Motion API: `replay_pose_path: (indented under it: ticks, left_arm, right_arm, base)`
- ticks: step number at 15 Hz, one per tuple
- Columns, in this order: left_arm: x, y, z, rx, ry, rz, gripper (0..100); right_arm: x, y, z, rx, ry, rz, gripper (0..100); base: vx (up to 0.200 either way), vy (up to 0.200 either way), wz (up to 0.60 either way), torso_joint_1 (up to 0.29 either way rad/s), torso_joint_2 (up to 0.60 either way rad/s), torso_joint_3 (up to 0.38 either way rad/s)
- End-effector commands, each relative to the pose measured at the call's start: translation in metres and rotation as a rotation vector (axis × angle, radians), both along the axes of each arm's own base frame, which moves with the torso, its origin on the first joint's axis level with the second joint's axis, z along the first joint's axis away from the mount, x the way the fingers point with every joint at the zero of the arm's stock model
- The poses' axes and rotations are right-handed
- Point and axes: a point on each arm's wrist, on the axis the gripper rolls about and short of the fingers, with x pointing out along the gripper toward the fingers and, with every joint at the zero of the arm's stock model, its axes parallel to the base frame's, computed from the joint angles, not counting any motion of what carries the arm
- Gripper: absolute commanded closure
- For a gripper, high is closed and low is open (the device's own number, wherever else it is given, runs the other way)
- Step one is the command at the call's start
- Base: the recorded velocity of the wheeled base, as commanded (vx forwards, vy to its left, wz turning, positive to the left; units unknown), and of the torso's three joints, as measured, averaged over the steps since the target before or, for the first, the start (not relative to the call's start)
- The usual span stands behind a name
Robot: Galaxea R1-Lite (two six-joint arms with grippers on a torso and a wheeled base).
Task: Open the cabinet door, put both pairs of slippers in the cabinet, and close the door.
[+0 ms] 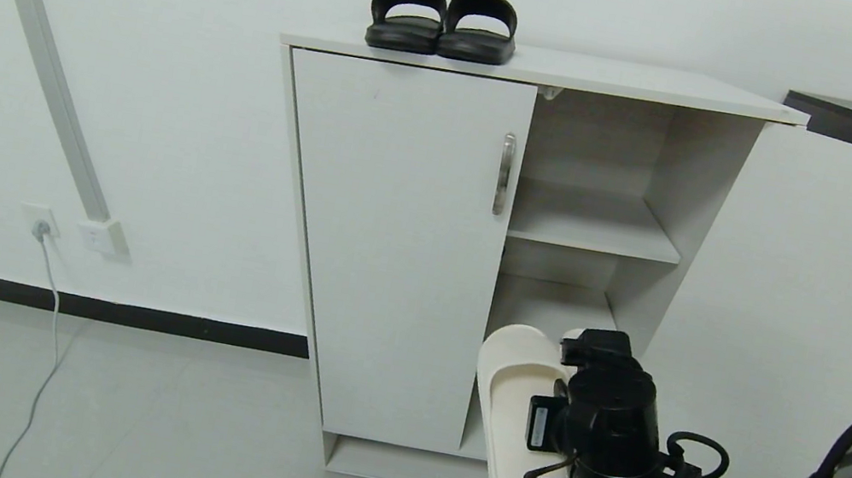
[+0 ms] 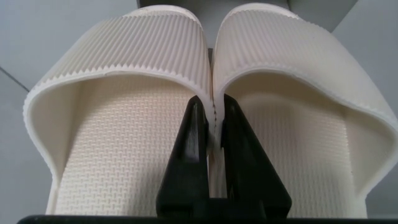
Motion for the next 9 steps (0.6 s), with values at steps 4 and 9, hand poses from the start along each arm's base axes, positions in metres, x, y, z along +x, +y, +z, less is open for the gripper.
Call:
replay_pose_path:
  ticks: [4, 9]
  left_arm:
    - [0.000, 0.000, 0.000, -0.002, 0.002, 0.001, 100]
    - [0.000, 0.000, 0.000, -0.004, 0.002, 0.000, 100]
  right_arm:
    - [0.024, 0.025, -0.020, 0.014, -0.013, -0.069, 100]
    - [0.023, 0.024, -0.022, 0.010, -0.010, -0.072, 100]
  base:
    - [0.000, 0.000, 0.00, 0.000, 0.00, 0.000]
    - [0.000, 0.000, 0.00, 0.000, 0.00, 0.000]
